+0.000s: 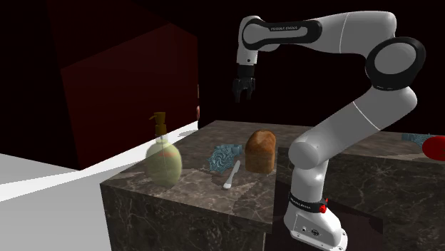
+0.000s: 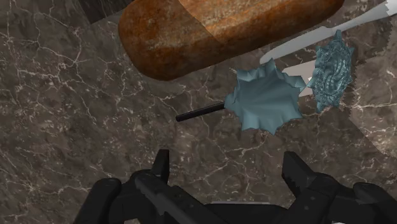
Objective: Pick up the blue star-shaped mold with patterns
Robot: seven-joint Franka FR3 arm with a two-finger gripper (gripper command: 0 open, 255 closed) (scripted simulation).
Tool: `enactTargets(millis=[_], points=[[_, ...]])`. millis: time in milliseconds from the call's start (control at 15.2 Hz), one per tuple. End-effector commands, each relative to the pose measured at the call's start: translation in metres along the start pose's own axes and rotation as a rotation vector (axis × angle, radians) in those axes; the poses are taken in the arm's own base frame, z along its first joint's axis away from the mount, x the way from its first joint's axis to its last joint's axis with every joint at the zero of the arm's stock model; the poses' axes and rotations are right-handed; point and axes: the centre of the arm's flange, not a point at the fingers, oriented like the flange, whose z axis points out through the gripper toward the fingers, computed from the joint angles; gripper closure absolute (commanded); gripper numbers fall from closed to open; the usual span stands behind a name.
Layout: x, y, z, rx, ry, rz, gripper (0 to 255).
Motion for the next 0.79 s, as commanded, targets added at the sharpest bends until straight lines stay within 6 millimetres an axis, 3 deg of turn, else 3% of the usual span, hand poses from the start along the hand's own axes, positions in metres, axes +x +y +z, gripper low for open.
enactTargets(millis=[0,726], points=[[0.000,0.000,0.000,0.000,0.000,0.000,0],[0.039,-0.079,0.117,0.043,-0.175,0.174,0]])
